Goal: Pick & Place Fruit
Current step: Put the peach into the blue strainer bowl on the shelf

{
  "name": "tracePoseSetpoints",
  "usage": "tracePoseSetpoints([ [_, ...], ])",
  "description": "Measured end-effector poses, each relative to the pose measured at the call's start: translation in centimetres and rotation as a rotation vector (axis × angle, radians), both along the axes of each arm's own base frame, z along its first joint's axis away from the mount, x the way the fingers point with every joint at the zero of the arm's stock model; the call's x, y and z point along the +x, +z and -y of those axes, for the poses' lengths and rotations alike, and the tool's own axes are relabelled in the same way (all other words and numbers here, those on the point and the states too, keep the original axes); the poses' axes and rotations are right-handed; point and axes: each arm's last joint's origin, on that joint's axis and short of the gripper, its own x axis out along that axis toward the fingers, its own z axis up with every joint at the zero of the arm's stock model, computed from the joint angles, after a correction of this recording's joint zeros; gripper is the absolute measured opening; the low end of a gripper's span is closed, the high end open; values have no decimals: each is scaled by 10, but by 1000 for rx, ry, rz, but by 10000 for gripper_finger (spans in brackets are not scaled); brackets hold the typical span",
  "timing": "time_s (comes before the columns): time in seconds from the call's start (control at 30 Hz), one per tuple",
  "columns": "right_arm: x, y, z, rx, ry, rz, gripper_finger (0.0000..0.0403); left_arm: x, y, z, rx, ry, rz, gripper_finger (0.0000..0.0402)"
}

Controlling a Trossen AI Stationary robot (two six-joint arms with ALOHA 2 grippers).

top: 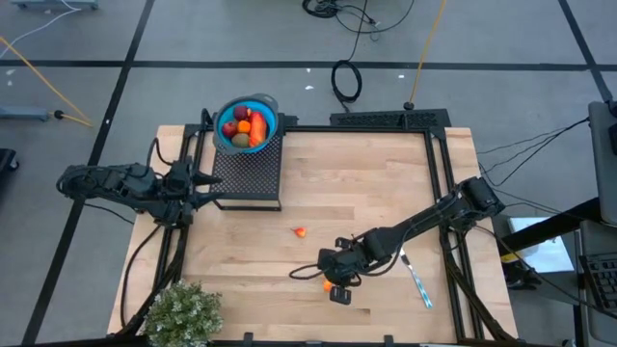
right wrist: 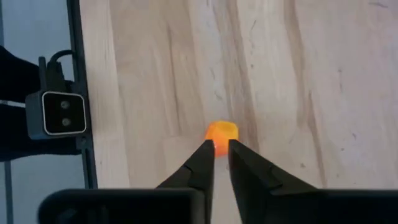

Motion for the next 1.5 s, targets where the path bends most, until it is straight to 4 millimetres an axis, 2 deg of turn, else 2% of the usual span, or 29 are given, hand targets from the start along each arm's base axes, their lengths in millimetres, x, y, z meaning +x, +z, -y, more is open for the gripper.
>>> tracePoseSetpoints([
  [0.13,0,0,-1,35,17,-15,77,0,0,0,5,-1,-1,200],
  [0.4,3,2,-4,105,47,17,188,0,0,0,13,-3,-2,200],
  [0.57,0,-11,-3,127,27,28,234,0,0,0,13,-3,-2,200],
  [0.77,-4,-20,-1,111,2,5,241,0,0,0,12,-2,-2,200],
  [1.0,-3,-22,-1,52,16,36,232,0,0,0,12,-2,-2,200],
  [1.23,5,-40,-6,22,12,53,231,0,-1,0,12,-2,-8,200],
  [1.5,2,-61,-16,-7,33,-8,230,-1,-4,0,12,0,-40,200],
])
